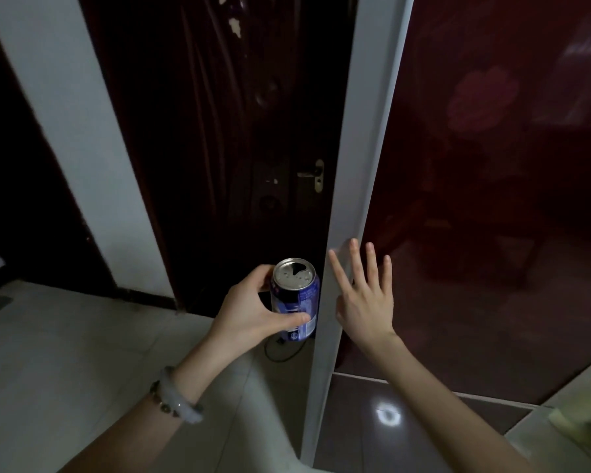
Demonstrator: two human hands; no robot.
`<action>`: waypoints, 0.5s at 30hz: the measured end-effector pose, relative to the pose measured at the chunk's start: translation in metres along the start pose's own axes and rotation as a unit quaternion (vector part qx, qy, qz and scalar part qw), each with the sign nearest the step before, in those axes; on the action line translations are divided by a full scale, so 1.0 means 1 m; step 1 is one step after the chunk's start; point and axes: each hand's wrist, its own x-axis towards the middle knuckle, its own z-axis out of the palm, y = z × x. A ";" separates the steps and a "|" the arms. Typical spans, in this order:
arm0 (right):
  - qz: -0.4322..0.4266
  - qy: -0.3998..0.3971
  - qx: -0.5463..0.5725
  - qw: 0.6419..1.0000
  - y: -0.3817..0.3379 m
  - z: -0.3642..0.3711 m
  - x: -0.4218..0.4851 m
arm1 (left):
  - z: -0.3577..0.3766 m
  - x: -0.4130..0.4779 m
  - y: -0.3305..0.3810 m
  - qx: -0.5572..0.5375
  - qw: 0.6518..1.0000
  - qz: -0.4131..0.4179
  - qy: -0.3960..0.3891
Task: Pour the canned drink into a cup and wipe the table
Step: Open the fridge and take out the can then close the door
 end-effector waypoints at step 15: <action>0.049 -0.026 -0.033 0.998 -0.015 -0.003 0.013 | -0.013 0.082 -0.038 -0.050 0.988 0.078 -0.127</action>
